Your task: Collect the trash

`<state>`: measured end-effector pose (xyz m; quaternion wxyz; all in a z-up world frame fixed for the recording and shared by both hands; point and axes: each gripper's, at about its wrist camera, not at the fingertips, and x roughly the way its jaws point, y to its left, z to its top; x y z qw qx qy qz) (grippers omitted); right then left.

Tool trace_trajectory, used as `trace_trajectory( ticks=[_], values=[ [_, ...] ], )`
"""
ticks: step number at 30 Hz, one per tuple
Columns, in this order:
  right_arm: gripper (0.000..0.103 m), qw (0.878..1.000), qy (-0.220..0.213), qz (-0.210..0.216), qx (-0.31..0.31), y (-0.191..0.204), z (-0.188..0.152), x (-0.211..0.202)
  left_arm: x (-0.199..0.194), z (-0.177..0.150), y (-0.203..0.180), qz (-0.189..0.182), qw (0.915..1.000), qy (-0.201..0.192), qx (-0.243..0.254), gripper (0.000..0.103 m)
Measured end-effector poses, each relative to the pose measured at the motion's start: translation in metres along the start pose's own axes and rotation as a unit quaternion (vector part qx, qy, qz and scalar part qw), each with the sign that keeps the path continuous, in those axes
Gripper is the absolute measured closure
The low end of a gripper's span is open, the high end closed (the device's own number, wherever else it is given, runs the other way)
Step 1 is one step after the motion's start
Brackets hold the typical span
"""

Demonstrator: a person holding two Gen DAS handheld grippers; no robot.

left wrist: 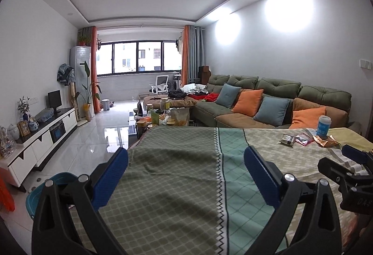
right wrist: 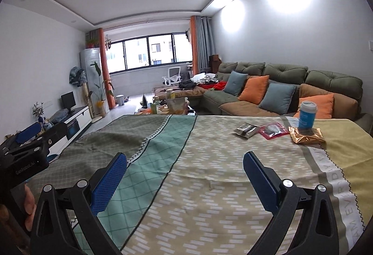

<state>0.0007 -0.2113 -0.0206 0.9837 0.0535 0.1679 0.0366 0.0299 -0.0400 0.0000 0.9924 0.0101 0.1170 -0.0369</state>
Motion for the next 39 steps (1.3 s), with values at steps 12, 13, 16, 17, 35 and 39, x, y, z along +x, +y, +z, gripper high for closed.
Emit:
trace_trajectory(
  ticks=[12,13,16,17,35,39],
  values=[
    [0.004,1.000,-0.014,-0.022,-0.003,-0.005,0.001,-0.008,0.005,-0.001,-0.009,0.001,1.0000,0.004,-0.001,0.003],
    [0.004,1.000,-0.016,-0.022,-0.003,-0.004,0.002,-0.009,0.005,-0.001,-0.009,0.001,1.0000,0.004,-0.001,0.003],
    [0.004,0.999,-0.020,-0.025,-0.002,-0.004,0.003,-0.012,0.005,-0.001,-0.007,0.003,1.0000,0.003,-0.001,0.003],
    [0.004,0.999,-0.022,-0.026,-0.002,-0.004,0.004,-0.012,0.004,-0.001,-0.007,0.003,1.0000,0.003,-0.002,0.003],
    [0.004,0.999,-0.034,-0.034,-0.005,-0.001,0.006,-0.018,0.000,-0.006,-0.003,0.008,0.9999,-0.004,-0.007,0.003],
    [0.004,0.999,-0.036,-0.034,-0.004,-0.001,0.006,-0.018,0.001,-0.005,-0.002,0.009,0.9999,-0.004,-0.008,0.003]
  ],
)
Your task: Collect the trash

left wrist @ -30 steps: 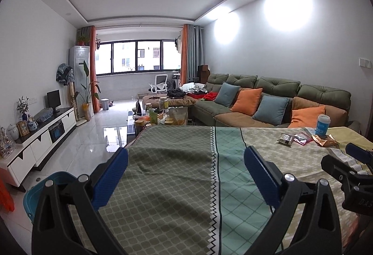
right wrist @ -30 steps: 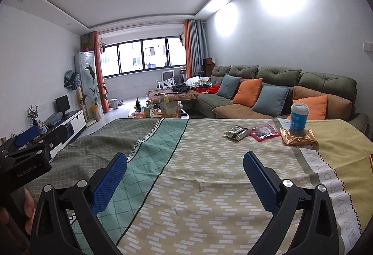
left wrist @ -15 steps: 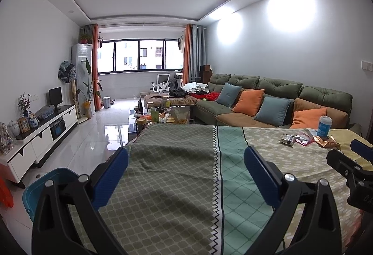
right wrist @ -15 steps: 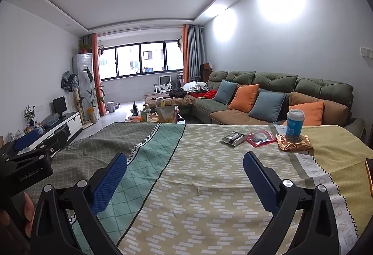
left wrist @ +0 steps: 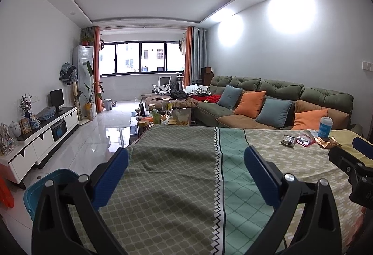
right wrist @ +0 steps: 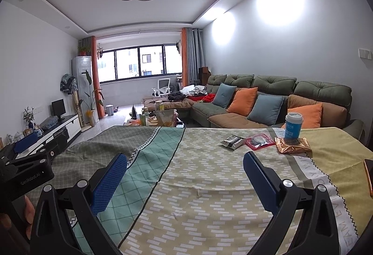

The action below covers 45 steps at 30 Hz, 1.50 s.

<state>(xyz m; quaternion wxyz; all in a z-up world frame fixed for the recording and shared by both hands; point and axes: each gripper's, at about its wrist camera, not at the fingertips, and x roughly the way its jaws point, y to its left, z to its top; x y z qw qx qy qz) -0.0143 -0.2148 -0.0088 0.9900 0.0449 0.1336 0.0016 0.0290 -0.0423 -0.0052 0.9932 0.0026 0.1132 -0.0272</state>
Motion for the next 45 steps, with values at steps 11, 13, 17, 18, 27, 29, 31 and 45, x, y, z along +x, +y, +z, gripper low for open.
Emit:
trace_trajectory(
  ticks=[11,13,17,18,27,29,31,45],
  values=[
    [0.004,1.000,-0.004,0.000,0.002,-0.0003,0.0014,-0.0009,0.0013,0.0002,-0.0021,0.003,1.0000,0.002,-0.002,0.003],
    [0.004,1.000,-0.004,0.000,0.002,-0.0003,0.0014,-0.0009,0.0019,-0.0001,-0.0024,0.003,1.0000,0.003,-0.003,0.003],
    [0.004,1.000,-0.005,-0.001,0.001,-0.0001,0.0014,-0.0012,0.0020,-0.0007,-0.0016,0.004,1.0000,0.003,-0.004,0.003],
    [0.004,1.000,-0.005,-0.001,0.001,-0.0002,0.0014,-0.0011,0.0023,-0.0007,-0.0017,0.005,1.0000,0.004,-0.004,0.003],
    [0.004,1.000,-0.004,-0.001,0.001,-0.0004,0.0016,-0.0010,0.0033,-0.0010,0.0002,0.005,0.9999,0.007,-0.008,0.003],
    [0.004,1.000,-0.003,-0.001,0.001,-0.0004,0.0016,-0.0007,0.0033,-0.0010,0.0001,0.005,0.9999,0.007,-0.007,0.003],
    [0.004,1.000,-0.002,-0.001,0.001,-0.0001,0.0017,-0.0010,0.0034,-0.0012,-0.0001,0.005,0.9999,0.007,-0.007,0.003],
    [0.004,1.000,-0.002,-0.001,0.002,0.0001,0.0019,-0.0009,0.0040,-0.0020,0.0005,0.006,0.9999,0.009,-0.008,0.003]
  ],
)
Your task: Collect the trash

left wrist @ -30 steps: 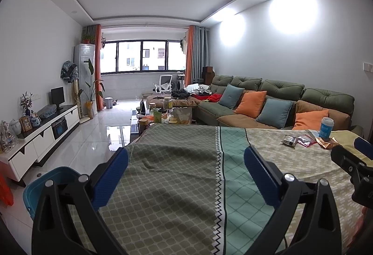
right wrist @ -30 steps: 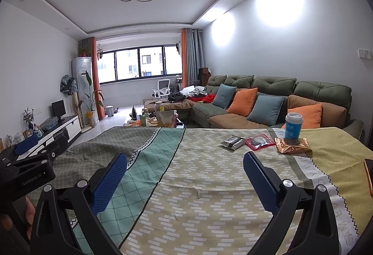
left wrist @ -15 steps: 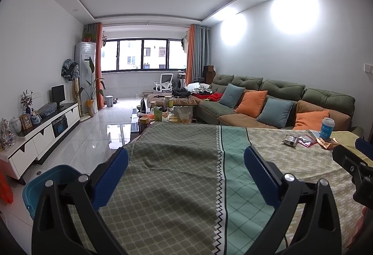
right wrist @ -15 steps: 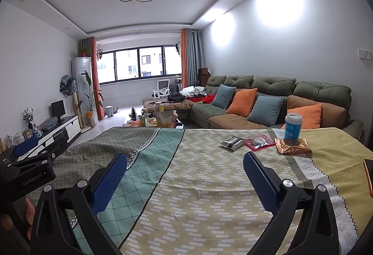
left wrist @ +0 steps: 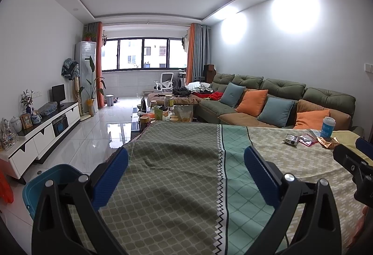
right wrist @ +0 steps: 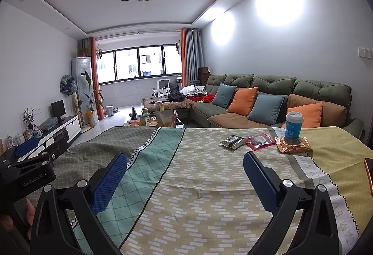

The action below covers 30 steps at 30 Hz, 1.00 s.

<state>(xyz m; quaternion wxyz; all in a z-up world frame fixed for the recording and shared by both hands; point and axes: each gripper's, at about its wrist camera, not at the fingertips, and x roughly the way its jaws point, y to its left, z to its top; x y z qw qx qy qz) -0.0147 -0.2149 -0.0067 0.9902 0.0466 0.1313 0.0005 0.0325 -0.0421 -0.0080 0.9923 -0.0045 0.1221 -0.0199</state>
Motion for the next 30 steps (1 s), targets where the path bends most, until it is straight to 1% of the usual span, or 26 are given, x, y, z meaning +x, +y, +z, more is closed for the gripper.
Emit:
trace_trajectory(
  ticks=[23,30],
  values=[
    [0.004,1.000,0.000,0.001,0.001,0.0012,0.0001,-0.0003,-0.0010,-0.0011,0.0002,0.001,1.0000,0.000,0.002,0.003],
    [0.004,1.000,0.000,0.001,0.002,0.0012,0.0001,-0.0007,-0.0012,-0.0022,-0.0007,0.001,0.9999,0.000,0.013,0.004]
  ],
)
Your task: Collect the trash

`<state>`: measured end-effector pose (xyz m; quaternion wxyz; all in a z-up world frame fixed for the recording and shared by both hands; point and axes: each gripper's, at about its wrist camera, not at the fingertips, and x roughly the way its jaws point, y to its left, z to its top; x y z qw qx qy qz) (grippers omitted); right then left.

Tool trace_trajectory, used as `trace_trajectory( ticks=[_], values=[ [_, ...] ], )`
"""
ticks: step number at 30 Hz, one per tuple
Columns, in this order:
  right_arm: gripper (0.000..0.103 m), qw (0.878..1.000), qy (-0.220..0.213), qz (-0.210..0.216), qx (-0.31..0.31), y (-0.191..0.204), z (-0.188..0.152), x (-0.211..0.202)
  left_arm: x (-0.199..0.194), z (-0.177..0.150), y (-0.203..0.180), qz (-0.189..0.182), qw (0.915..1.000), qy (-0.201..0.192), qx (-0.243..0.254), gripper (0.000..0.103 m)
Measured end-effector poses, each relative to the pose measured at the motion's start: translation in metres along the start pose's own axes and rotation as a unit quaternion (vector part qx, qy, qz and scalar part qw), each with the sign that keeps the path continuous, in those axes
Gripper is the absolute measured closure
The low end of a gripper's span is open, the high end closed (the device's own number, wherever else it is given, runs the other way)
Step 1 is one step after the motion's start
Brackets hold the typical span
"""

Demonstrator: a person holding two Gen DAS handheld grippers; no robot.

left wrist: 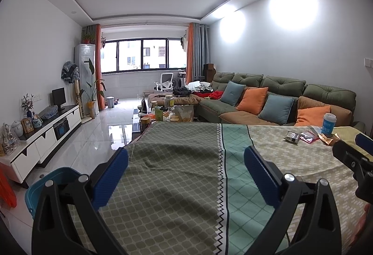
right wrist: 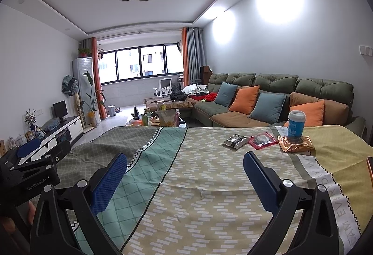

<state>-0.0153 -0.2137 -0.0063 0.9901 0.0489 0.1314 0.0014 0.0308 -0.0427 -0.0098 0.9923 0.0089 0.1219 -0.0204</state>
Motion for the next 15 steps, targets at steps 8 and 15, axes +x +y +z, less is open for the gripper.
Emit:
trace_trajectory(
  ticks=[8,15],
  values=[
    [0.004,1.000,0.006,0.002,-0.002,0.000,0.000,0.001,0.002,0.002,-0.004,-0.011,0.9997,0.018,0.007,0.003],
    [0.004,0.999,0.052,-0.002,0.008,-0.013,0.003,0.014,0.046,0.003,0.002,-0.028,0.9916,0.126,0.013,0.003]
  ],
)
